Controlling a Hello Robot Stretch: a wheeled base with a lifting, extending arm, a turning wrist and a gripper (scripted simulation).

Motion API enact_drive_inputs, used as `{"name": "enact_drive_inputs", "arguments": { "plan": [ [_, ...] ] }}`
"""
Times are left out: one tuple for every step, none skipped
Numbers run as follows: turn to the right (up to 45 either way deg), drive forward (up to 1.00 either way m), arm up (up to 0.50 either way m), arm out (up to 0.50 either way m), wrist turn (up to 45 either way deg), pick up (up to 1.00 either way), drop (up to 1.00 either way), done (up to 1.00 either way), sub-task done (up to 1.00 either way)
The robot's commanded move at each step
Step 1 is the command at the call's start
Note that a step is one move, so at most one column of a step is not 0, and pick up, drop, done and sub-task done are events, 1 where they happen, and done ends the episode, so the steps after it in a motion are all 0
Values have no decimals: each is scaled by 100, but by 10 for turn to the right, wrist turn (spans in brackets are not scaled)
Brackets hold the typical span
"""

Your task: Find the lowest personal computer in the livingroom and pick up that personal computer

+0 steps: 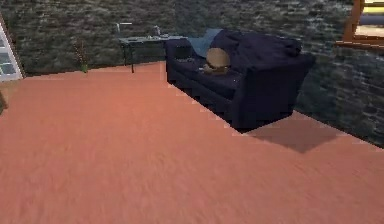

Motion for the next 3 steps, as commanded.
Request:
{"name": "enact_drive_inputs", "arguments": {
  "plan": [
    [-120, 0, 0, 0, 0, 0, 0, 0, 0],
    [0, 100, 0, 0, 0, 0, 0, 0, 0],
    [0, 100, 0, 0, 0, 0, 0, 0, 0]
  ]
}}
